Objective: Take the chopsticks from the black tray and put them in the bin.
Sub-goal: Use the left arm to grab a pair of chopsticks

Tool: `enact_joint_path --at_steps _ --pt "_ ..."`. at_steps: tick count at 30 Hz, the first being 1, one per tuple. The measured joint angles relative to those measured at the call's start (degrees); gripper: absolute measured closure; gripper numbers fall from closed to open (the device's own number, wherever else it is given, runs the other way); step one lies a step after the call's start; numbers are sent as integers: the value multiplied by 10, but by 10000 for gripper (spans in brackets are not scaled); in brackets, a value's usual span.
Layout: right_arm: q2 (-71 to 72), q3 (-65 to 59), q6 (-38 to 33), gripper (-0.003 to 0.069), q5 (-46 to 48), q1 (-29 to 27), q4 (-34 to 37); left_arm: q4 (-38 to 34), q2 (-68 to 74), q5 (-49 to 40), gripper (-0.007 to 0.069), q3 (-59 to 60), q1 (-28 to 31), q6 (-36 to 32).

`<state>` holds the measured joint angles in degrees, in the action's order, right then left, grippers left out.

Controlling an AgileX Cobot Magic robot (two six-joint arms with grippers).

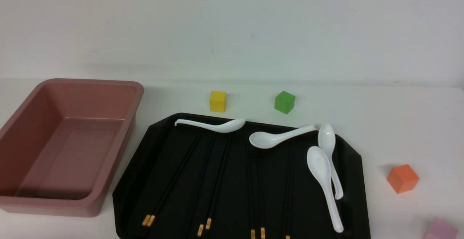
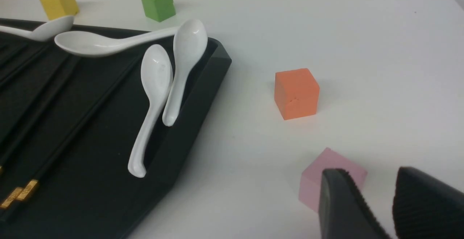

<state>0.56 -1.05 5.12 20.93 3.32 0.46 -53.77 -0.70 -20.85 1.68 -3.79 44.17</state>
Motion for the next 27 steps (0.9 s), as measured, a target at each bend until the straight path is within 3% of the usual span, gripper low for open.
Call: enact_joint_path --at_steps 12,16,19,21,24,27 --pt "0 0 0 419 0 0 0 -97 0 32 386 0 0 -4" --pt "0 0 0 419 0 0 0 -116 0 44 394 -50 0 -92" --pt "0 0 0 419 0 0 0 -111 25 48 449 -128 0 -177" --pt "0 0 0 419 0 0 0 -78 74 15 488 -184 0 -227" --pt "0 0 0 419 0 0 0 -16 184 -107 551 -255 0 -261" --pt "0 0 0 419 0 0 0 64 337 -324 586 -359 0 -270"
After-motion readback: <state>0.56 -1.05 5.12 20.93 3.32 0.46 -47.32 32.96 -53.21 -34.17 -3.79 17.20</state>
